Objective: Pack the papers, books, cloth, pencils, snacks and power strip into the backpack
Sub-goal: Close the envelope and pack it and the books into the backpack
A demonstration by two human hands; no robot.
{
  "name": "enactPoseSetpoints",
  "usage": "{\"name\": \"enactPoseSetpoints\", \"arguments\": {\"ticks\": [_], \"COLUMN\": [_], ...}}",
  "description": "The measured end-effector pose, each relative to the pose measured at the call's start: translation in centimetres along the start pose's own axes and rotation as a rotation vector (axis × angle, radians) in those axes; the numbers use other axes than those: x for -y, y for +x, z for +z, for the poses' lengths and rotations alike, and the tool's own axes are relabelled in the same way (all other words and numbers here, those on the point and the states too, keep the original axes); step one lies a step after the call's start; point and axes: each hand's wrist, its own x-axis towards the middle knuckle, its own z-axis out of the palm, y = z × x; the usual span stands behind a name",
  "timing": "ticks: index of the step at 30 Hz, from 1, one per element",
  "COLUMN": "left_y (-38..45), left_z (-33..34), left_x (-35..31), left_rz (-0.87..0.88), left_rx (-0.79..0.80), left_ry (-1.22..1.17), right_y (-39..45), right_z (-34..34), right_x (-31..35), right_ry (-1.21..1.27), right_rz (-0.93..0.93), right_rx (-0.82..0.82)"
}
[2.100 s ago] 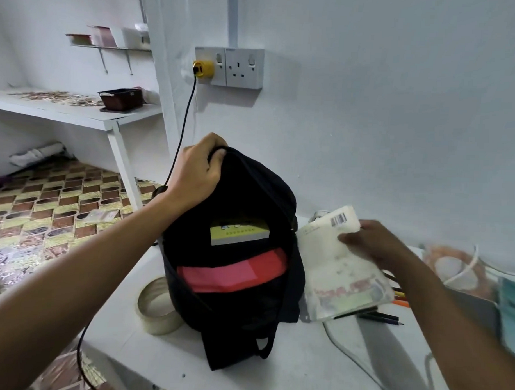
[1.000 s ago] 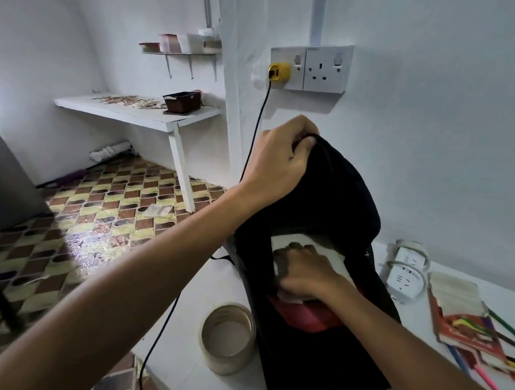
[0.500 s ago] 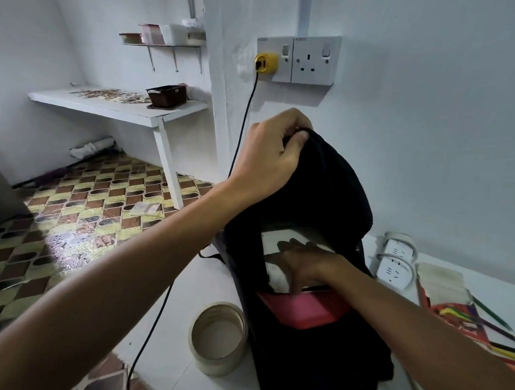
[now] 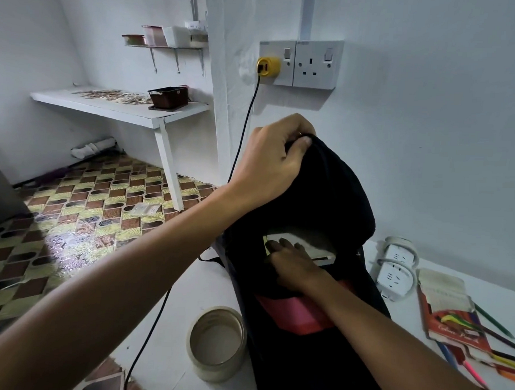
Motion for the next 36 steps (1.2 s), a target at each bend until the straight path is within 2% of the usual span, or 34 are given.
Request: {"name": "enactPoseSetpoints", "arguments": {"ticks": [5, 13, 19, 26, 31, 33, 36], "left_y": [-0.4, -1.2, -2.2, -4.0, -5.0, -5.3, -5.8], "left_z": [-0.3, -0.3, 0.1, 1.9, 4.5, 5.7, 7.4], "left_x": [-0.1, -0.3, -0.4, -1.0, -2.3, -3.1, -4.4], "left_rz": [0.029, 0.027, 0.002, -0.072, -0.159, -0.196, -0.217], "left_rx": [-0.003, 0.002, 0.02, 0.087, 0.277, 0.443, 0.779], "left_ry": [0.019, 0.023, 0.058, 0.059, 0.128, 0.185, 0.266], "right_y": [0.2, 0.1, -0.3, -8.0, -15.1, -18.1, -22.5], "right_z": [0.8, 1.4, 1.9, -2.0, -4.2, -4.4, -4.5], "right_x": [-1.7, -1.4, -0.7, -0.6, -3.3, -4.9, -6.8], "right_ry": [0.063, 0.106, 0.04, 0.473, 0.758, 0.851, 0.965], "right_rz": [-0.045, 0.007, 0.085, -0.003, 0.075, 0.145, 0.24], "right_rx": [-0.07, -0.183, -0.052, -0.119, -0.148, -0.143, -0.153]}}
